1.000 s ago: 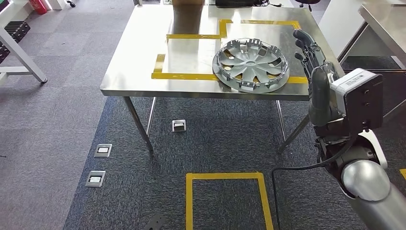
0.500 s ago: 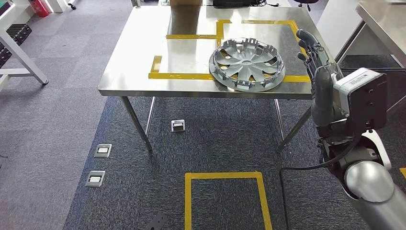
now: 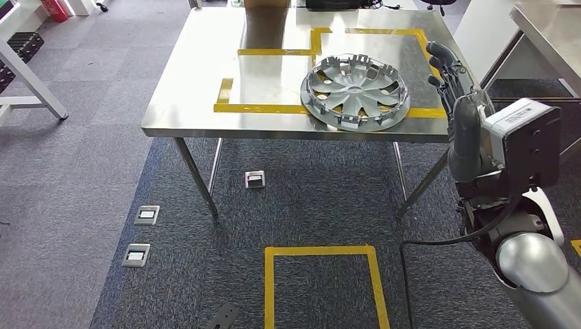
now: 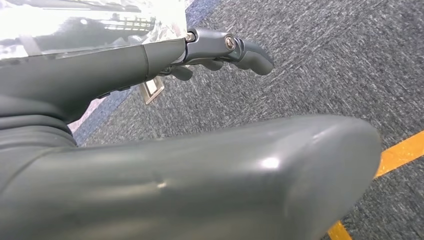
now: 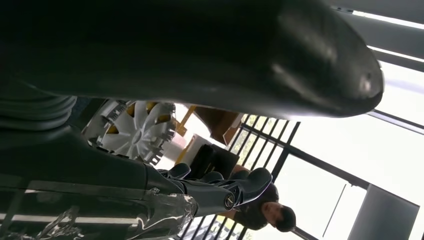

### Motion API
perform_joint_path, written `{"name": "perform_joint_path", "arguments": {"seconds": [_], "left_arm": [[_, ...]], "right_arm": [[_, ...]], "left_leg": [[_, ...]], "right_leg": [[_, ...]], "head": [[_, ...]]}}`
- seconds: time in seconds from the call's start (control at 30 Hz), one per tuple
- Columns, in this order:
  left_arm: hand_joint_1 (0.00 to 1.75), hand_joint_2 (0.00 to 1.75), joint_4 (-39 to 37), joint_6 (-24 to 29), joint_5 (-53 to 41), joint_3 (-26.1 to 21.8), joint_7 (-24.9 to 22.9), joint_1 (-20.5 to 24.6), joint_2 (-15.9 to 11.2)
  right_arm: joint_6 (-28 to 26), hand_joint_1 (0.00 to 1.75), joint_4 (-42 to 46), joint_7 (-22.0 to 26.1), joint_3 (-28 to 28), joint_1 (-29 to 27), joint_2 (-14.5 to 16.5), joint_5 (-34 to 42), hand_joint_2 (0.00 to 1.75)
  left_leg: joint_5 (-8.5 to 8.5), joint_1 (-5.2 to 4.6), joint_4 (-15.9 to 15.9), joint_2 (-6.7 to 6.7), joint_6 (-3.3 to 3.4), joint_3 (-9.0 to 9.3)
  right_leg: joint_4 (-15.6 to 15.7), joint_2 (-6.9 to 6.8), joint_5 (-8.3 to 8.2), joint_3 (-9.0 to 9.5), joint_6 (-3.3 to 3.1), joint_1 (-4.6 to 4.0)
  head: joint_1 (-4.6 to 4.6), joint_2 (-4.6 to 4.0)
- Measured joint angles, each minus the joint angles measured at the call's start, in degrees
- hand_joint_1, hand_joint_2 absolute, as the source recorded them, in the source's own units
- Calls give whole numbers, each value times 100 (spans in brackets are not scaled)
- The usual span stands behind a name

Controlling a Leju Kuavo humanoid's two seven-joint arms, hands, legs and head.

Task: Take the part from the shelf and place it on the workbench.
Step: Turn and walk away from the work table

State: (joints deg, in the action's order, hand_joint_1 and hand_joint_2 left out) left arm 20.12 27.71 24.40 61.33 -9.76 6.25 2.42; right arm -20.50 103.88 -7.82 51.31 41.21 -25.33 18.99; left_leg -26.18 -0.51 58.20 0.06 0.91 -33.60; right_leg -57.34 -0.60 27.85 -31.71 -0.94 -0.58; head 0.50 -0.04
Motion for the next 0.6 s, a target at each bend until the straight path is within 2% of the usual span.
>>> {"name": "perform_joint_path", "arguments": {"seconds": [0.1,0.17,0.2,0.27,0.3,0.33,0.37,0.43,0.47,0.5,0.53,0.6], "left_arm": [[0,0,7,16,19,0,17,-1,-4],[0,0,19,24,23,-1,25,4,-4],[0,0,26,25,25,-2,27,9,-3],[0,0,35,25,29,-1,28,12,-4],[0,0,39,25,34,-1,27,9,-3],[0,0,43,25,43,-1,27,6,-3],[0,0,45,25,52,-1,27,5,-3],[0,0,48,24,66,-2,28,5,-3],[0,0,50,24,71,-1,29,10,-5],[0,0,54,25,75,-1,32,14,-8],[0,0,57,25,79,-1,35,14,-11],[0,0,63,25,83,0,39,8,-14]], "right_arm": [[0,0,9,-13,-4,0,-8,0,0],[0,0,28,-14,-12,6,-23,0,0],[0,0,38,-14,-14,7,-33,0,0],[1,0,44,-15,-6,-14,-47,0,0],[1,0,44,-15,-1,-35,-52,0,0],[2,0,44,-15,3,-53,-57,0,0],[3,0,45,-15,4,-62,-60,0,0],[4,0,45,-15,4,-66,-63,0,0],[7,0,46,-16,6,-65,-65,1,0],[9,0,47,-17,7,-66,-67,1,0],[10,0,48,-17,8,-72,-68,2,0],[13,0,49,-18,6,-80,-69,2,0]], "left_leg": [[30,-2,-45,-1,81,21],[108,34,-172,10,133,65],[141,59,-225,16,140,79],[156,77,-238,19,142,66],[154,88,-229,18,132,56],[148,102,-214,17,112,48],[135,123,-190,15,82,41],[84,169,-104,7,-7,29],[55,178,-44,3,-57,9],[40,178,3,-1,-104,-16],[36,171,32,-4,-143,-42],[59,172,38,-6,-202,-71]], "right_leg": [[51,-1,-30,16,60,19],[-52,15,65,-33,110,27],[-271,26,203,-137,132,36],[-999,39,546,-495,191,83],[-1327,40,648,-666,224,115],[-1482,39,640,-759,257,148],[-1406,37,513,-742,290,181],[-725,30,105,-433,357,241],[-388,41,-30,-280,365,253],[-175,56,-92,-187,343,255],[-103,74,-84,-166,301,247],[-134,94,-91,-217,184,227]], "head": [[-4,0],[0,0],[4,0],[13,0],[15,0],[16,0],[16,0],[19,0],[34,0],[44,0],[45,0],[31,0]]}}
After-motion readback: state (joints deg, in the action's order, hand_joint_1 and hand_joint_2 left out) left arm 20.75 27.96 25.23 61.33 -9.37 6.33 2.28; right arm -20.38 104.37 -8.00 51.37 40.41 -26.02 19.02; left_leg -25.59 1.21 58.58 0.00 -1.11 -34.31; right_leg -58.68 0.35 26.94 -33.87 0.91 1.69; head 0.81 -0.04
